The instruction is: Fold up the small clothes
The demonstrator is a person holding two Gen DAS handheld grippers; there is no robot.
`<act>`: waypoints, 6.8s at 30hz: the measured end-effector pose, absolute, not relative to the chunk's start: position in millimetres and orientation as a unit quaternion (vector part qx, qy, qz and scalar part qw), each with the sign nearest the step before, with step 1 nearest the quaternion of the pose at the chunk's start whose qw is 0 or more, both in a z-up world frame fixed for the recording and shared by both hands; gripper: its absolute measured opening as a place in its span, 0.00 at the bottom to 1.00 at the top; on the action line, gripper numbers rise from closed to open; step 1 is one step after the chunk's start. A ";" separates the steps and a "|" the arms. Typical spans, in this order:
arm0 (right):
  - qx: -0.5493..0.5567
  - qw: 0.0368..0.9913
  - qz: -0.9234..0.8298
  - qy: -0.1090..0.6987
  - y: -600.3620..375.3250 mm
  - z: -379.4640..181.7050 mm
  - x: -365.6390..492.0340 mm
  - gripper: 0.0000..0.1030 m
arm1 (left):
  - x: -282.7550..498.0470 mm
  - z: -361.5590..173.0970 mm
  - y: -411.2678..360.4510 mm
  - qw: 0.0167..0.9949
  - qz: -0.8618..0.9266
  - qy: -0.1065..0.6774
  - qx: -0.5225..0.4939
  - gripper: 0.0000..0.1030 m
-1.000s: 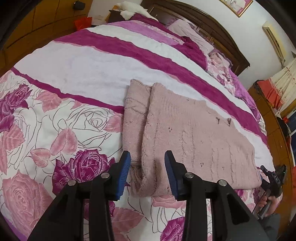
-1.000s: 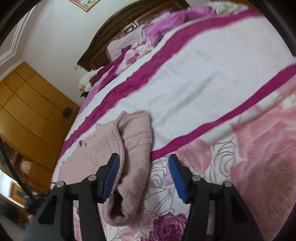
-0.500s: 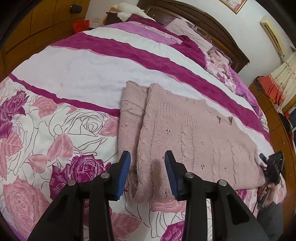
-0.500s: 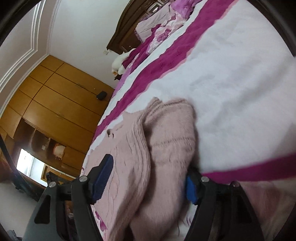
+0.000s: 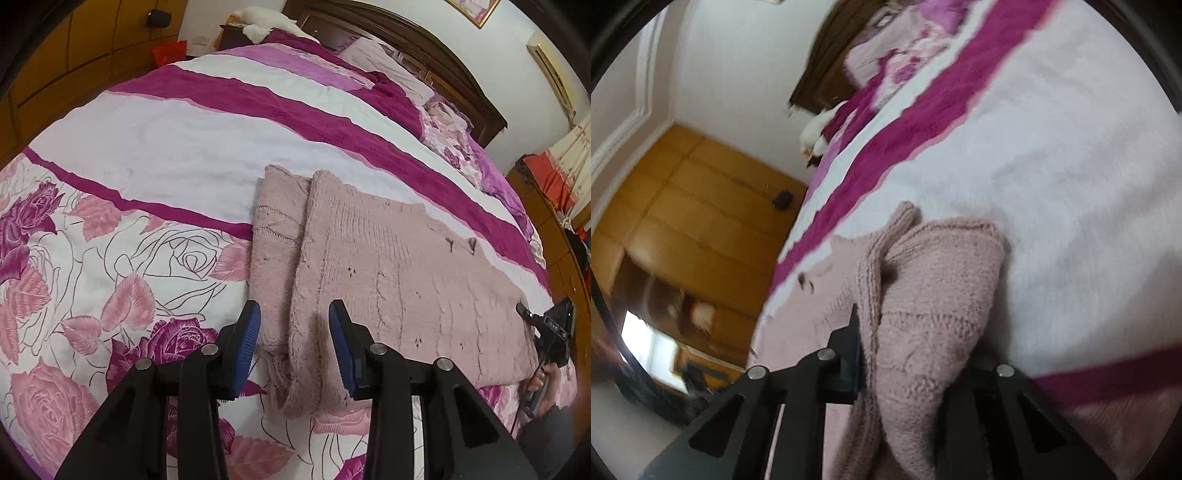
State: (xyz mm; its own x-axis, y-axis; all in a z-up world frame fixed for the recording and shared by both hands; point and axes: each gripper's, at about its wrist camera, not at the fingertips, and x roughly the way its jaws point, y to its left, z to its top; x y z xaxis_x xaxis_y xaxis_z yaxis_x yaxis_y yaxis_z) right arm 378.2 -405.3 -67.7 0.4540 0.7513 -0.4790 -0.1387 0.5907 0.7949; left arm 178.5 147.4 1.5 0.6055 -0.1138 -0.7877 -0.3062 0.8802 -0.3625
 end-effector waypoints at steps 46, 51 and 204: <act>0.260 0.786 0.101 0.551 -47.2 28.5 356.6 0.14 | 161.8 15.7 210.4 0.857 0.086 0.407 -0.303 0.14; 0.248 0.777 0.145 0.559 9.1 15.0 344.4 0.14 | 160.6 9.9 219.3 0.847 0.089 0.409 -0.327 0.14; -0.070 0.892 0.335 0.297 -112.5 39.5 226.4 0.07 | 183.5 73.8 104.4 0.927 0.018 0.339 -0.162 0.01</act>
